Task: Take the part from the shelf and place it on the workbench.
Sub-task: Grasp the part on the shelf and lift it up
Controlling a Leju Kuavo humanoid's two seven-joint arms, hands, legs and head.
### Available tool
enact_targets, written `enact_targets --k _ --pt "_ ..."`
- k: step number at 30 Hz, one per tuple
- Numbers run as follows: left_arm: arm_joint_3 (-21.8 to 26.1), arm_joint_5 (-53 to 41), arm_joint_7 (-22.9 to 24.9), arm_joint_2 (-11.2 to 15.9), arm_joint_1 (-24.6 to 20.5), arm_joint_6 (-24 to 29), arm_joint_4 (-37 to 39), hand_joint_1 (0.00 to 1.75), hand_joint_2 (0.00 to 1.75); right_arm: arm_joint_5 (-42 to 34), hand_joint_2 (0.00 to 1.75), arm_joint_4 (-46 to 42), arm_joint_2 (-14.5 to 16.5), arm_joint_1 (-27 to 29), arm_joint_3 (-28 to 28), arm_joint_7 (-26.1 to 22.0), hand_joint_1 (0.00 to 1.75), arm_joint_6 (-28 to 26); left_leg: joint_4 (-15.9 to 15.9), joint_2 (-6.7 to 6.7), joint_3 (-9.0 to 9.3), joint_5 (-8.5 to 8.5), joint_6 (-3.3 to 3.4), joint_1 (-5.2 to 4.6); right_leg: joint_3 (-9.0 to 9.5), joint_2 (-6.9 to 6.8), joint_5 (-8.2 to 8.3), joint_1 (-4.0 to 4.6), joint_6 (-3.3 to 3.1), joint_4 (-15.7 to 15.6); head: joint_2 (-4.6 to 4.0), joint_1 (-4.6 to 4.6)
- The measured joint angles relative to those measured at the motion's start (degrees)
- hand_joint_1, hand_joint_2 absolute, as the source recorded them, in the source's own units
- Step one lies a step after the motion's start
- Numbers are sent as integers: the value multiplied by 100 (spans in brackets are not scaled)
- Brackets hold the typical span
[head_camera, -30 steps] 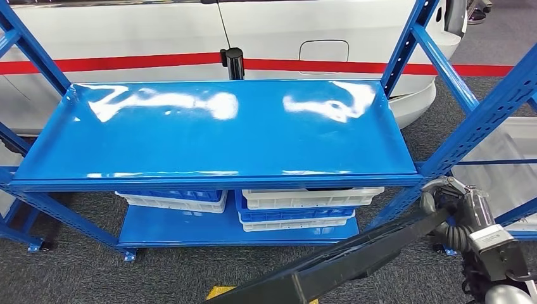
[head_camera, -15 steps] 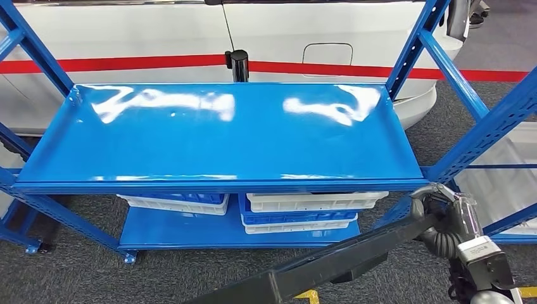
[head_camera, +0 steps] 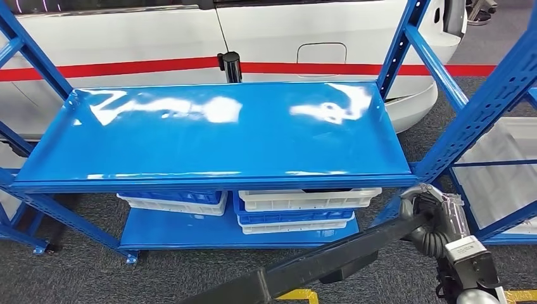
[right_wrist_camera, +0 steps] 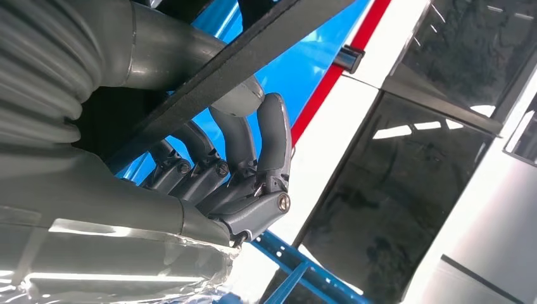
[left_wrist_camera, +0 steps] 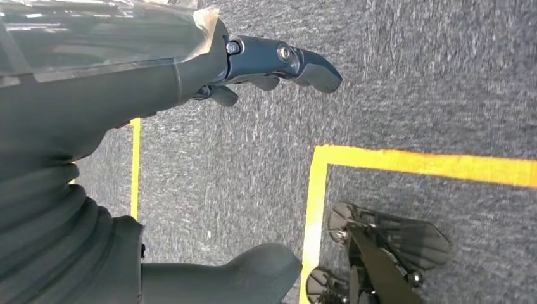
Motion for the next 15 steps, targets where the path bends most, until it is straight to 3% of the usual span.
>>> enact_targets --k 2,3,4,5,7,9,11,13,15 --pt "-1 -33 5 -4 1 -5 1 0 175 3 175 -2 37 66 1 -16 175 -8 770 7 -329 -410 -47 12 -21 -17 10 27 -37 4 0 -3" --pt "-2 -50 8 -5 3 -6 1 0 175 6 175 -2 62 108 0 -28 175 -10 1044 8 -443 -493 -54 16 -27 -23 13 41 -42 6 0 -3" --pt "-2 -65 10 -5 6 -5 1 0 175 10 175 -3 89 146 -1 -43 175 -11 1124 9 -467 -461 -47 19 -29 -25 13 54 -41 7 0 -3" --pt "-2 -80 12 -5 9 -5 1 0 175 14 175 -6 115 179 -3 -59 175 -13 967 10 -376 -317 -24 18 -23 -24 12 66 -41 8 0 -4" --pt "-2 -111 14 4 6 -2 -1 0 175 21 175 -23 161 230 -13 -95 175 -14 184 3 37 64 74 -1 -7 -18 8 86 -42 5 0 -2" --pt "-3 -140 14 18 -1 0 -2 0 175 22 175 -43 201 273 -22 -121 175 -15 -413 11 344 252 156 -39 -12 -15 10 106 -35 -4 0 2" --pt "-3 -154 14 24 -3 2 -2 0 175 23 175 -67 235 320 -29 -137 175 -15 -532 25 384 261 184 -76 -25 -17 26 110 -7 -23 0 -8" --pt "-2 -166 14 26 -5 3 -2 0 175 24 175 -101 255 362 -44 -152 175 -9 -658 39 424 317 224 -50 -57 -23 -9 122 30 17 0 -13" --pt "-2 -187 14 26 -10 3 -3 0 175 19 175 -121 269 378 -71 -165 175 8 -782 57 470 387 266 -16 -235 -25 -217 136 18 385 0 2"
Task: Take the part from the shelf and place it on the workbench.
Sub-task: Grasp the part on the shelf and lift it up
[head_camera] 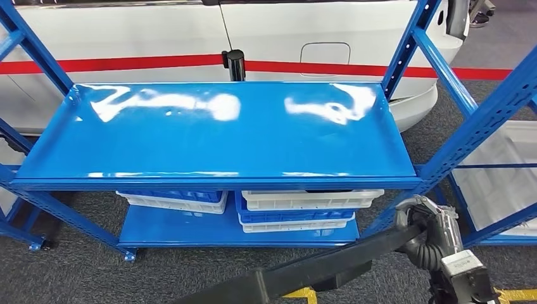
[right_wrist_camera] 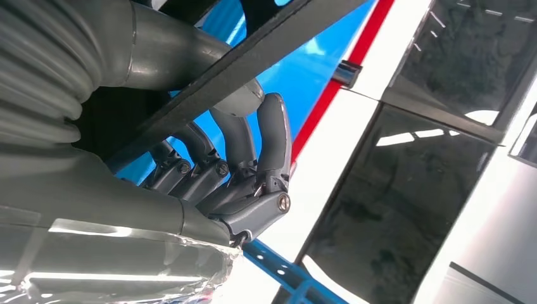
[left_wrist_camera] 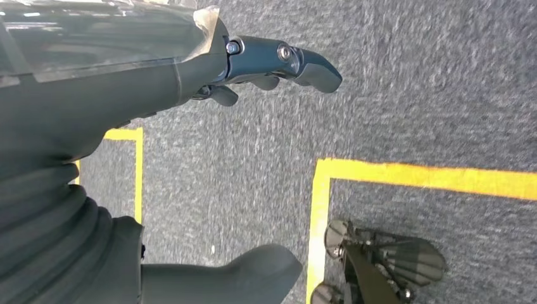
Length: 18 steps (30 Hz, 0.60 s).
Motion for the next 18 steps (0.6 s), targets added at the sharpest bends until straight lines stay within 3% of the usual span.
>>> enact_targets --k 2,4,5,7,8,10,13,15,18 --pt "0 -17 3 -2 -2 -1 1 0 175 -5 175 -1 17 14 -24 -5 175 20 -15 4 -12 17 17 -8 -352 0 -314 -19 -26 735 0 11" --pt "0 -27 11 -4 0 -2 1 0 175 -15 175 8 29 23 -37 -5 175 47 0 4 -34 23 10 -8 -557 -1 -421 -45 36 1158 0 15" --pt "0 -33 18 -5 1 -2 1 0 175 -25 175 15 33 14 -41 -3 175 67 16 3 -42 24 3 -3 -495 -2 -336 -61 98 1044 0 17" --pt "0 -52 33 -5 0 -2 1 0 175 -52 175 36 31 -36 -48 1 175 102 84 0 -63 7 -33 6 -105 -8 -21 -111 220 282 0 21" --pt "0 -63 40 -2 -4 0 -1 0 175 -66 175 49 30 -62 -50 4 175 112 135 -6 -83 -10 -66 -2 66 -7 106 -117 240 -74 0 24" --pt "1 -76 51 7 -11 3 -3 0 175 -85 175 67 31 -92 -52 8 175 115 209 -20 -132 -24 -137 -25 198 -2 206 -103 192 -366 0 21" --pt "9 -86 63 20 -8 4 -3 0 175 -90 175 75 42 -91 -51 6 175 119 266 -32 -196 -29 -219 -11 148 0 277 -110 77 -337 0 18" --pt "18 -109 67 30 -5 1 -3 0 175 -87 175 75 54 -90 -49 -3 175 117 593 -31 -341 -311 -280 11 99 -12 335 -141 -10 -344 0 3" --pt "22 -171 79 34 -4 -7 -3 0 175 -74 175 75 91 -55 -47 -19 175 109 1666 -28 -735 -955 -344 30 -11 -32 412 -112 -80 -342 0 -10"
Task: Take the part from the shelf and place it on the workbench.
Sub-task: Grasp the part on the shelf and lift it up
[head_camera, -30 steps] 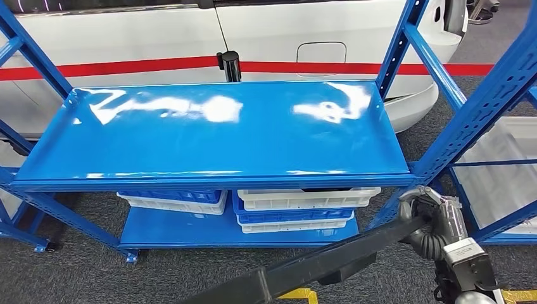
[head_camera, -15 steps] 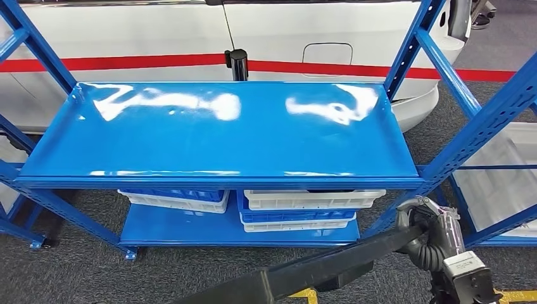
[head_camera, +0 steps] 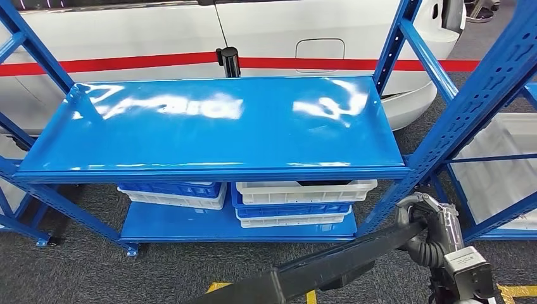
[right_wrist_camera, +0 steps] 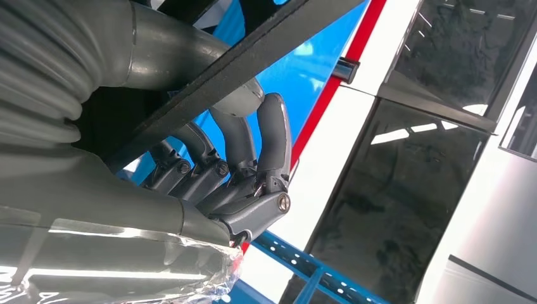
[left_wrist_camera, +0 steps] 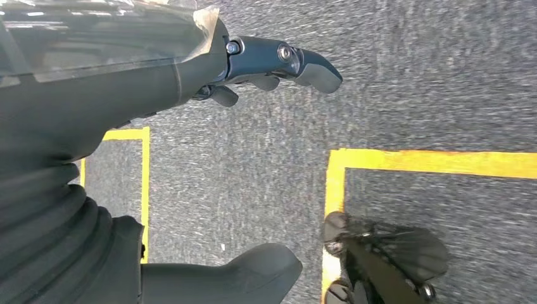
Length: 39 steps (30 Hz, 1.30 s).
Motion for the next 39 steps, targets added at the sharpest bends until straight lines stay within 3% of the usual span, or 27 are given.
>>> enact_targets --k 1,2,5,6,7,10,12,14,16,17,18,20,21,22,24,26,28,30,31,32,33,34,36,37,39 --pt "-1 -25 8 2 1 -3 0 0 175 8 175 0 18 23 2 -7 175 -4 178 0 -33 -66 1 3 -35 -3 27 11 -4 1 0 1" --pt "-1 -54 18 3 2 -6 0 0 175 18 175 0 36 48 3 -15 175 -9 126 0 52 -22 15 5 -67 -4 52 20 1 2 0 0" --pt "-4 -145 43 16 -9 -20 -1 0 175 51 175 -14 76 117 2 -43 175 -22 -1010 -3 805 394 114 -10 -119 1 125 47 38 2 0 2" --pt "-10 -178 51 21 -17 -27 -1 0 175 57 175 -23 85 136 1 -49 175 -29 -1312 -2 982 474 145 -26 -128 1 151 57 60 0 0 5" --pt "-19 -216 60 27 -24 -33 -2 0 175 62 175 -31 94 151 1 -53 175 -37 -1472 -2 1065 509 171 -46 -136 -1 178 62 92 -4 0 7" --pt "-51 -302 92 37 -29 -53 -2 0 175 75 175 -52 117 185 -2 -62 175 -50 -1562 14 1027 634 266 -76 -160 -7 259 67 214 -40 0 10" --pt "-74 -343 105 39 -39 -64 -1 0 175 80 175 -67 122 207 -5 -69 175 -57 -1662 43 953 797 358 -57 -295 -1 39 88 196 176 1 22" --pt "-106 -381 115 40 -47 -72 -2 0 175 82 175 -70 132 228 -7 -74 175 -65 -1698 62 817 931 413 -58 -540 6 -453 86 118 830 1 44" --pt "-131 -408 121 39 -48 -78 -2 0 175 87 175 -70 148 256 -7 -75 175 -70 -1688 70 663 1041 415 -73 -676 6 -744 73 146 1481 1 56" --pt "-139 -415 121 39 -48 -84 -2 0 175 91 175 -70 156 273 -7 -75 175 -72 -1679 72 586 1095 407 -78 -617 6 -727 69 202 1571 1 55" --pt "-142 -420 121 38 -48 -91 -2 0 175 94 175 -72 162 288 -7 -77 175 -72 -1664 73 510 1143 393 -79 -442 5 -623 66 268 1435 0 57" --pt "-142 -425 121 39 -50 -99 -3 0 175 98 175 -83 170 307 -8 -84 175 -73 -1598 70 368 1224 351 -85 162 4 -428 59 343 647 1 58" --pt "-142 -428 121 39 -51 -100 -3 0 175 99 175 -96 172 314 -10 -90 175 -72 -1554 67 311 1255 323 -95 445 12 -415 73 324 239 2 52" --pt "-142 -432 121 39 -52 -98 -4 0 175 99 175 -111 175 326 -13 -98 175 -72 -1515 64 275 1283 294 -107 617 19 -441 85 287 -54 2 48" --pt "-142 -436 121 40 -52 -86 -4 0 175 99 175 -133 180 348 -16 -110 175 -62 -1481 59 243 1347 242 -121 668 32 -467 112 194 -222 1 35" --pt "-140 -437 122 48 -43 -62 -4 0 175 82 175 -138 186 352 -16 -114 175 -21 -1417 46 198 1282 188 -101 583 13 -388 58 93 -214 1 29" --pt "-140 -438 125 51 -36 -35 -3 0 175 54 175 -138 191 349 -15 -113 175 32 -1044 30 77 820 111 -66 470 -8 -268 12 -10 -215 0 13" --pt "-140 -441 127 48 -37 -9 -2 0 175 32 175 -137 191 348 -16 -110 175 77 -312 26 -91 241 38 -29 339 -13 -140 21 -40 -203 0 2" --pt "-140 -443 129 47 -37 4 -2 0 175 24 175 -136 191 350 -17 -106 175 95 2 26 -130 112 15 -8 266 -14 -76 23 -31 -193 0 1" --pt "-140 -445 131 47 -37 16 -2 0 175 16 175 -136 190 353 -18 -102 175 107 156 26 -91 116 0 10 196 -13 -19 23 -15 -179 0 1" --pt "-140 -447 133 47 -37 25 -2 0 175 9 175 -136 189 356 -21 -99 175 113 88 27 53 228 -7 25 123 -12 27 18 7 -164 0 0" --pt "-140 -447 136 47 -38 36 -2 0 175 5 175 -136 187 359 -28 -97 175 115 -194 26 305 382 -6 38 60 -11 67 12 31 -148 0 -2" --pt "-140 -447 139 47 -48 56 -2 0 175 1 175 -150 169 376 -57 -96 175 119 -1064 3 915 508 15 48 -22 -12 138 14 100 -120 0 0" --pt "-140 -447 139 46 -53 62 -2 0 175 -1 175 -163 153 389 -77 -96 175 127 -1387 -12 1122 502 37 40 -45 -17 177 21 141 -118 0 6" --pt "-139 -441 138 45 -58 64 -2 0 175 -5 175 -195 121 424 -119 -94 175 155 -1616 -30 1229 476 101 -3 -70 -26 256 34 229 -135 0 12"
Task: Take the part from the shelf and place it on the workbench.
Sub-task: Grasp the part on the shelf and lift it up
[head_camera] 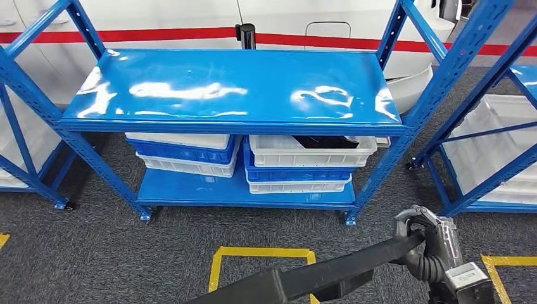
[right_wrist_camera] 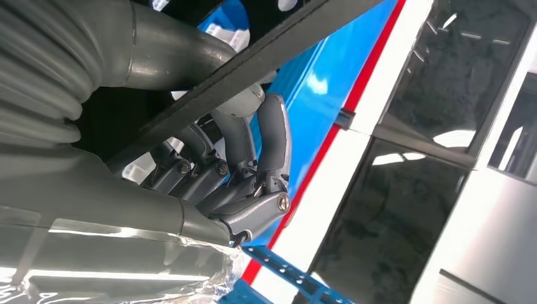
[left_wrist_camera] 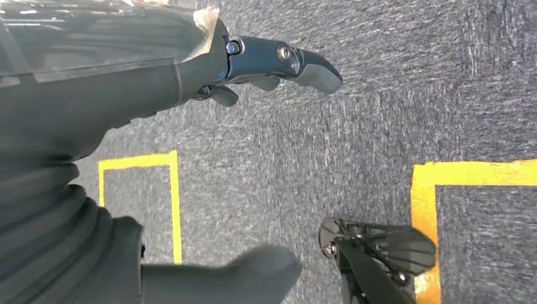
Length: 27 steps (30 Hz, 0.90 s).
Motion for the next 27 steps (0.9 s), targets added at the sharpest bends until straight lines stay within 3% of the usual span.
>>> enact_targets --k 2,3,6,7,8,9,11,13,15,17,18,20,22,23,24,25,27 --pt "1 18 -3 -5 -1 -13 0 0 175 -3 175 -24 -26 41 -38 2 175 25 -36 24 -83 98 113 -16 -48 2 3 10 63 27 0 0" --pt "2 27 -7 -10 -3 -26 0 0 175 -4 175 -32 -37 63 -51 4 175 32 -61 42 -141 164 180 -18 -113 6 -117 17 52 140 0 15" --pt "3 46 -17 -16 -5 -53 0 0 175 -4 175 -37 -48 100 -65 14 175 44 -82 86 -370 350 289 -41 -430 17 -849 18 -61 1073 0 57" --pt "3 50 -18 -16 -5 -55 0 0 175 0 175 -37 -47 111 -67 17 175 46 -78 94 -455 415 295 -55 -496 18 -998 17 -51 1420 0 61" --pt "4 52 -19 -19 -4 -56 0 0 175 7 175 -37 -46 123 -67 19 175 48 -72 101 -543 479 296 -68 -492 18 -1025 18 -11 1639 0 62" --pt "6 56 -19 -24 -4 -58 0 0 175 16 175 -37 -45 131 -67 20 175 49 -63 104 -628 539 292 -80 -391 19 -946 20 46 1667 0 64" --pt "12 73 -21 -36 -4 -60 0 0 175 48 175 -39 -43 136 -67 22 175 44 -24 107 -755 639 271 -97 112 18 -699 25 120 1113 0 65" --pt "19 99 -27 -44 -5 -60 0 0 175 91 175 -55 -40 137 -66 28 175 34 49 104 -845 713 230 -124 718 20 -686 63 74 226 0 63" --pt "27 120 -33 -48 -4 -61 0 0 175 133 175 -74 -28 152 -64 37 175 22 94 101 -897 782 182 -142 947 25 -778 111 0 -213 0 56" --pt "40 137 -34 -46 1 -64 0 0 175 174 175 -82 -6 174 -59 44 175 8 122 90 -920 790 126 -126 899 18 -749 73 -78 -236 0 52" --pt "51 147 -34 -45 4 -66 0 0 175 197 175 -85 9 185 -56 49 175 -2 216 78 -956 670 88 -108 878 8 -711 45 -138 -237 0 46" --pt "81 162 -31 -46 9 -68 0 0 175 246 175 -98 54 223 -51 57 175 -30 743 57 -1130 168 -2 -60 797 -19 -619 8 -239 -239 0 27" --pt "102 164 -19 -50 12 -68 0 0 175 288 175 -114 105 286 -48 63 175 -51 1494 55 -1339 -287 -77 -16 683 -31 -537 15 -265 -228 0 11" --pt "110 168 -3 -51 14 -66 0 0 175 304 175 -118 131 321 -48 64 175 -55 1720 55 -1364 -337 -103 7 640 -33 -502 16 -255 -217 0 11" --pt "119 179 19 -50 16 -58 0 0 175 321 175 -119 158 351 -46 64 175 -53 1734 56 -1282 -269 -122 29 603 -33 -473 12 -238 -201 0 10" --pt "134 199 46 -50 18 -44 0 0 175 340 175 -120 184 371 -41 65 175 -47 1512 57 -1083 -119 -131 50 576 -31 -452 7 -222 -180 0 9" --pt "180 257 90 -50 22 3 0 0 175 398 175 -114 237 352 -12 66 175 -15 693 50 -524 152 -116 70 530 -25 -428 6 -190 -127 0 9"
